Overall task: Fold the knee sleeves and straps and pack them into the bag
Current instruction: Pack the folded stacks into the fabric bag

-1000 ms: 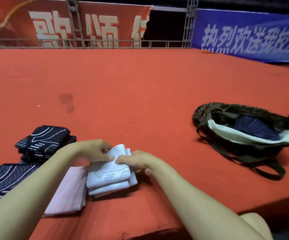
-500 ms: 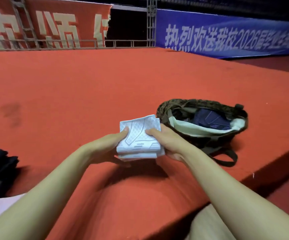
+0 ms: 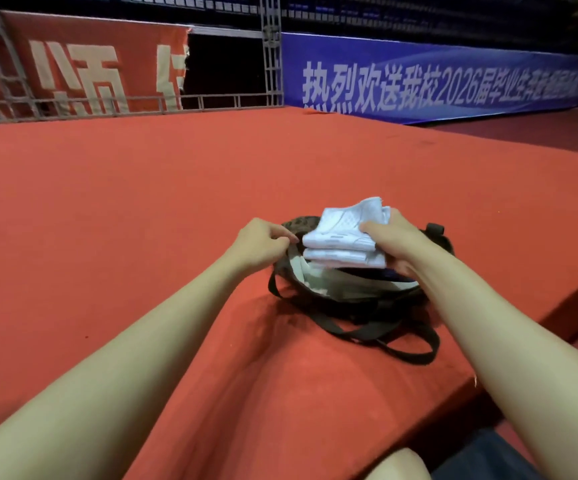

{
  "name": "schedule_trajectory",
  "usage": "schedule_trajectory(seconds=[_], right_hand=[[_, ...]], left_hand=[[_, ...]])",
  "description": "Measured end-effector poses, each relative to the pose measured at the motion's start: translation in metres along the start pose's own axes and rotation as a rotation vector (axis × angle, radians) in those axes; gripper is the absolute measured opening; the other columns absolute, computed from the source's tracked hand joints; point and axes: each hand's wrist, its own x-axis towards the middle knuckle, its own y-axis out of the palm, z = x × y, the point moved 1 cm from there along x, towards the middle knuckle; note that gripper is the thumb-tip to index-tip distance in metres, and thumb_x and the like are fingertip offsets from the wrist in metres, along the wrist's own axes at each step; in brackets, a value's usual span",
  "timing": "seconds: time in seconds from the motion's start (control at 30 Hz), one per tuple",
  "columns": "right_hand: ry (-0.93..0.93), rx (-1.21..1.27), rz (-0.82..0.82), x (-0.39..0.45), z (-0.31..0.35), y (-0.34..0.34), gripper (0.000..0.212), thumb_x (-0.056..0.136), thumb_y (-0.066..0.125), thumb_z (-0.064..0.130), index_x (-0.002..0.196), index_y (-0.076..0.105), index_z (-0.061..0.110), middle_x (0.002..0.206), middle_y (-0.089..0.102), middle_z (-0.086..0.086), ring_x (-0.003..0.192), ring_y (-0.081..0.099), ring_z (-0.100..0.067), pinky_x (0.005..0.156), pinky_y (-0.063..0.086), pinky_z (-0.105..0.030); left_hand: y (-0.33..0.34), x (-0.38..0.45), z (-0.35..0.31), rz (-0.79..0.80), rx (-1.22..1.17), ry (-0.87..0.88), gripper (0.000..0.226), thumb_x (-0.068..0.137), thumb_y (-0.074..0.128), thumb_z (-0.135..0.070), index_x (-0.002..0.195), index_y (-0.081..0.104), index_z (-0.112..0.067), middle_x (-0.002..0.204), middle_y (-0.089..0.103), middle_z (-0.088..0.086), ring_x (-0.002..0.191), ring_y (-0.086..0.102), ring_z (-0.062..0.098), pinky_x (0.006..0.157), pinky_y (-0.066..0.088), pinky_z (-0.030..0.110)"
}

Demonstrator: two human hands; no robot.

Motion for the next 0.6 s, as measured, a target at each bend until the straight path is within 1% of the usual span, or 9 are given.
schedule_trajectory(seconds=[0.1,0.13,0.2,0.27,0.37,0.4,0.47,0.53,0.6], right_hand=[[0.083,-0.024,-0.01,0.012,-0.016,-0.001,0.036,0.082,0.058,0.01,0.117,0.063,0.003,0.105,0.072,-0.021,0.09,0.074,-0.034,0.074,0.061,-0.044],[0.105,-0.009,-0.001,0.018,-0.022,0.0,0.037,0.081,0.057,0.009,0.117,0.063,0.002,0.105,0.072,-0.022,0.088,0.073,-0.034,0.074,0.062,-0.045],[0.137,0.012,0.006,0.028,-0.028,0.003,0.043,0.077,0.056,0.009,0.12,0.06,0.004,0.11,0.071,-0.023,0.091,0.074,-0.036,0.073,0.062,-0.048],[0.157,0.026,0.012,0.038,-0.03,0.009,0.05,0.074,0.055,0.012,0.124,0.055,0.01,0.113,0.069,-0.021,0.095,0.074,-0.035,0.072,0.065,-0.047],[0.159,0.004,0.025,0.057,-0.034,0.015,0.061,0.066,0.056,0.018,0.127,0.05,0.016,0.115,0.067,-0.018,0.098,0.073,-0.034,0.078,0.064,-0.054],[0.165,-0.01,0.031,0.065,-0.039,0.017,0.064,0.063,0.056,0.019,0.127,0.049,0.016,0.115,0.067,-0.017,0.097,0.073,-0.035,0.078,0.063,-0.057],[0.185,-0.043,0.034,0.079,-0.048,0.02,0.065,0.061,0.054,0.019,0.126,0.054,0.012,0.112,0.069,-0.02,0.094,0.074,-0.036,0.077,0.063,-0.057],[0.205,-0.068,0.023,0.068,-0.038,0.025,0.06,0.063,0.052,0.016,0.122,0.057,0.008,0.111,0.069,-0.02,0.095,0.073,-0.036,0.077,0.063,-0.051],[0.179,-0.047,-0.061,0.06,-0.028,0.029,0.046,0.076,0.054,0.01,0.122,0.052,0.011,0.109,0.064,-0.014,0.095,0.068,-0.031,0.076,0.062,-0.043]], left_hand=[[0.016,0.028,0.002,0.153,0.376,-0.001,0.033,0.093,0.051,-0.039,0.113,0.075,-0.048,0.14,0.061,0.0,0.145,0.036,0.026,0.113,0.026,0.045],[0.024,0.037,0.006,0.189,0.445,-0.038,0.029,0.095,0.05,-0.047,0.111,0.072,-0.054,0.149,0.049,0.0,0.149,0.028,0.03,0.116,0.023,0.053],[0.038,0.053,0.014,0.266,0.533,-0.165,0.035,0.098,0.04,-0.062,0.116,0.068,-0.05,0.157,0.033,0.0,0.149,0.024,0.036,0.116,0.023,0.065],[0.047,0.068,0.023,0.288,0.515,-0.207,0.054,0.097,0.029,-0.066,0.135,0.057,-0.04,0.157,0.034,0.004,0.146,0.033,0.036,0.117,0.028,0.064],[0.048,0.081,0.023,0.115,0.389,-0.145,0.041,0.105,0.043,-0.044,0.141,0.051,-0.027,0.132,0.046,0.014,0.122,0.056,0.044,0.106,0.045,0.053],[0.048,0.087,0.024,0.066,0.366,-0.111,0.043,0.104,0.049,-0.033,0.146,0.047,-0.026,0.127,0.046,0.016,0.116,0.058,0.046,0.102,0.048,0.049],[0.046,0.089,0.019,0.067,0.357,-0.062,0.056,0.097,0.05,-0.012,0.152,0.041,-0.02,0.117,0.045,0.016,0.114,0.054,0.044,0.091,0.045,0.035],[0.043,0.092,0.018,0.116,0.348,-0.026,0.048,0.093,0.047,-0.002,0.14,0.048,-0.011,0.095,0.047,0.01,0.115,0.047,0.037,0.079,0.035,0.029],[0.037,0.097,0.027,0.139,0.35,-0.006,0.039,0.09,0.048,-0.002,0.127,0.054,-0.012,0.093,0.052,0.013,0.11,0.05,0.037,0.076,0.035,0.028]])
